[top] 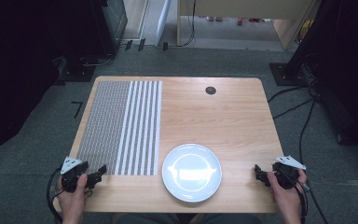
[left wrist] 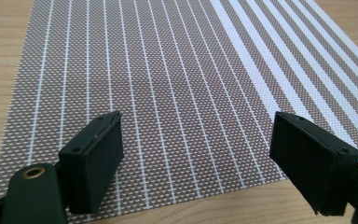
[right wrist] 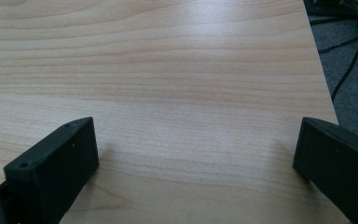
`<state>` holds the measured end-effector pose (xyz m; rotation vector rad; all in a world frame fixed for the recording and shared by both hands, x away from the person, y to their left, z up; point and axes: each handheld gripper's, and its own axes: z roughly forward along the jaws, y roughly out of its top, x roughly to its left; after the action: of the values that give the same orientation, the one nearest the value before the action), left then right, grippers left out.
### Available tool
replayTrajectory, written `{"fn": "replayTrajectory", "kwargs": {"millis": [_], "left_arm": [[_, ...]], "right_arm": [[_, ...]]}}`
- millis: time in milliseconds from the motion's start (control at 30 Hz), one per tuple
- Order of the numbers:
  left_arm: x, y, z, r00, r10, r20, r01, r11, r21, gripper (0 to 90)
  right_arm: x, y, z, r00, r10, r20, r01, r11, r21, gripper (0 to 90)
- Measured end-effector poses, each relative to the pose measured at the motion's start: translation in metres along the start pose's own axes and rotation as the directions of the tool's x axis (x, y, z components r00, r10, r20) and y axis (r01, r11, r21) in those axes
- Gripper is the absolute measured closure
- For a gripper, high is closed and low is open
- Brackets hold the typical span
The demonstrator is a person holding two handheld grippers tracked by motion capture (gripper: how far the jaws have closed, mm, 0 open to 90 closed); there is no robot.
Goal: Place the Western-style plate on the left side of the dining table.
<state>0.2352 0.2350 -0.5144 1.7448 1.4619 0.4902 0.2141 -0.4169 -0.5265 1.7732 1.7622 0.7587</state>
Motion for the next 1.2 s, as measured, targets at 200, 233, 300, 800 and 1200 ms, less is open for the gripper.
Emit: {"fn": "replayTrajectory", "kwargs": {"millis": [200, 233, 300, 800, 1200], "left_arm": [[0.000, 0.000, -0.006, 0.9990, -0.016, -0.043, 0.014, 0.9990, -0.041, 16.7], [0.000, 0.000, -0.006, 0.9990, -0.016, -0.043, 0.014, 0.9990, -0.041, 16.7], [0.001, 0.001, -0.007, 0.9983, -0.031, -0.048, 0.029, 0.9982, -0.052, 16.7], [-0.016, 0.005, -0.006, 0.9993, 0.005, -0.037, -0.007, 0.9976, -0.069, 16.7], [-0.037, 0.006, -0.004, 0.9992, 0.039, -0.001, -0.039, 0.9971, -0.065, 16.7]], "right_arm": [[0.001, 0.000, 0.000, 1.0000, 0.006, 0.006, -0.006, 1.000, 0.000, 0.0], [0.001, 0.000, 0.000, 1.0000, 0.006, 0.006, -0.006, 1.000, -0.001, 0.0], [0.001, 0.000, 0.000, 1.0000, 0.007, 0.006, -0.007, 1.000, -0.001, 0.0], [0.004, -0.002, -0.004, 0.9999, -0.003, -0.012, 0.003, 1.000, -0.008, 0.0], [0.012, 0.000, -0.008, 0.9997, -0.013, -0.023, 0.012, 0.999, -0.030, 0.0]]}}
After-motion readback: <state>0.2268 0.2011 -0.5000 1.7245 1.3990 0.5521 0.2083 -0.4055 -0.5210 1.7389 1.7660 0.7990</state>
